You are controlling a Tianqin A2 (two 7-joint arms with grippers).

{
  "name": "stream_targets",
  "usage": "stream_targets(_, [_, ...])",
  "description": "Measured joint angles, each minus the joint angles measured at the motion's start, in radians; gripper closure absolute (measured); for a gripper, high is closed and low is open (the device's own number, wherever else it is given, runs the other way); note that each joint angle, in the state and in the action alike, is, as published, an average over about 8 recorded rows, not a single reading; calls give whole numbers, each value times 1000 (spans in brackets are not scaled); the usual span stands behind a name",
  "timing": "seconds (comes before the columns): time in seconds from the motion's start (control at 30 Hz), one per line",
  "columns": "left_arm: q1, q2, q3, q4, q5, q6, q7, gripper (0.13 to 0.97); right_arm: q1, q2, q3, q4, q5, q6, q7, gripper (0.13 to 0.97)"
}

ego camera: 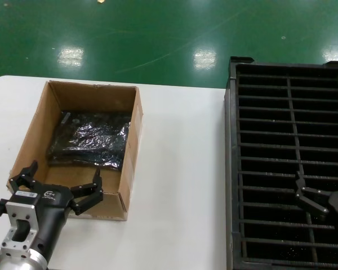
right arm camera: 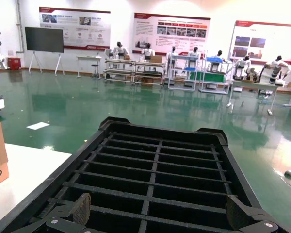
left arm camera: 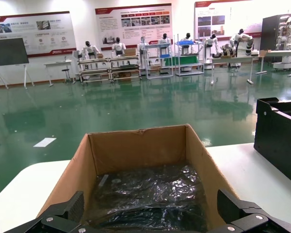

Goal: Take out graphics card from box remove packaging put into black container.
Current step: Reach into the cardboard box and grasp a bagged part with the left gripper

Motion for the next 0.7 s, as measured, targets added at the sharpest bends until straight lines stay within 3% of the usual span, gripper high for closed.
stream_targets(0.43, [-2, -13, 6, -1, 7, 8, 6, 132, 0, 0, 0, 0, 0, 0, 0, 129])
stream_targets(0.53, [-13, -49, 19, 1, 26, 17, 19, 132, 0, 0, 0, 0, 0, 0, 0, 129])
stream_targets(0.7, [-78, -148, 46, 29, 95, 36, 67, 132, 0, 0, 0, 0, 0, 0, 0, 129])
